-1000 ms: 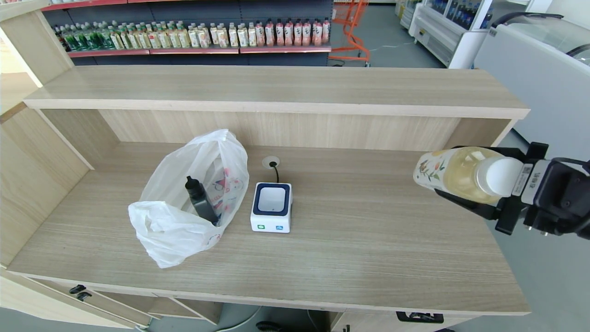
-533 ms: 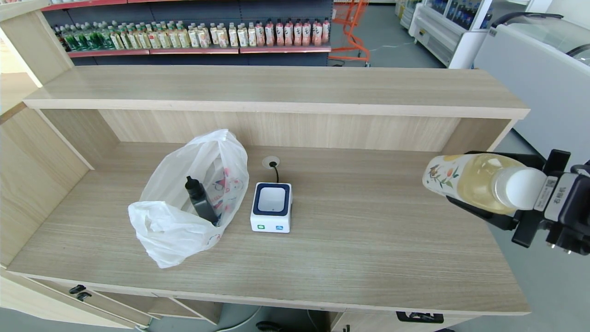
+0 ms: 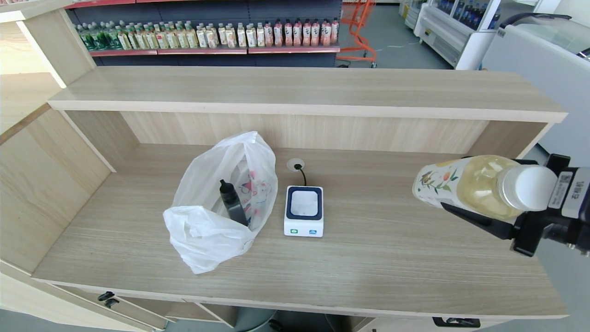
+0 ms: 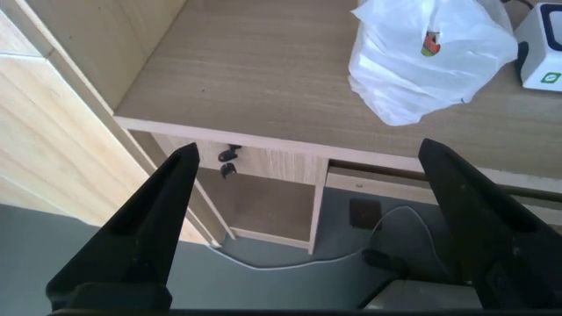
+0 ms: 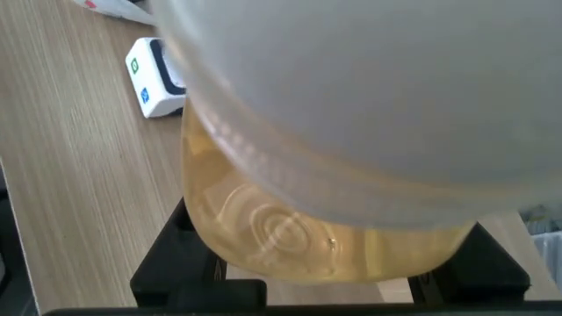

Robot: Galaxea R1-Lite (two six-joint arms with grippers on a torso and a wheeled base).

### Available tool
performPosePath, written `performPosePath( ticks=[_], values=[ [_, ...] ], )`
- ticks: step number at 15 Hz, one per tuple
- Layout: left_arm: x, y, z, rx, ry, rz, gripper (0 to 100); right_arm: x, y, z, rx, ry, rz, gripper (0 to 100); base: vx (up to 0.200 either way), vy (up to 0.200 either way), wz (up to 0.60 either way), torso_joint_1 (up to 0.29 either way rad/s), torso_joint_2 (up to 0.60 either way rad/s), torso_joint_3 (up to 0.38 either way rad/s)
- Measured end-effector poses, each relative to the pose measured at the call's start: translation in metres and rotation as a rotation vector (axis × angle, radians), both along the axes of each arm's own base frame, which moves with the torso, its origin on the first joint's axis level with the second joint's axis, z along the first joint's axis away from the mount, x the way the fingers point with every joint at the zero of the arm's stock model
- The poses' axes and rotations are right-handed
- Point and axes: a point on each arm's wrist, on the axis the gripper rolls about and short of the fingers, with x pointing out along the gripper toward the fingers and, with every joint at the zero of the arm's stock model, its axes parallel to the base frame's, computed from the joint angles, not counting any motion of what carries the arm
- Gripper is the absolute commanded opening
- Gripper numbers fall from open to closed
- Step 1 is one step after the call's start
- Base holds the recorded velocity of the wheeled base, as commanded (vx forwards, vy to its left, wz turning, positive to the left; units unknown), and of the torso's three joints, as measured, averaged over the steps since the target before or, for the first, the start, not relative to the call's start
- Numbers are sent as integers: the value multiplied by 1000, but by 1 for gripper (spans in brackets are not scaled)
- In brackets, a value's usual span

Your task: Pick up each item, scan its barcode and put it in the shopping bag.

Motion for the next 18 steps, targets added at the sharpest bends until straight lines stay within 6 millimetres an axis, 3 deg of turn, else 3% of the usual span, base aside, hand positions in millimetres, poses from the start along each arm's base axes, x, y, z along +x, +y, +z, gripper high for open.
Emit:
performPosePath(
  ticks=[6,11,14,18],
  values=[
    [0,0,0,7,1,0,100,21,-4,-8,17,68,-2,0,0,200,0,3,1,2],
    [0,0,0,13,2,-2,100,47,-16,-15,22,81,-7,0,0,0,0,0,0,0],
    [0,0,0,13,2,0,100,55,-16,-23,21,120,25,0,200,0,0,-7,-3,2],
    [0,0,0,8,2,0,100,64,-14,-35,5,156,39,0,0,0,0,0,0,0]
  ],
)
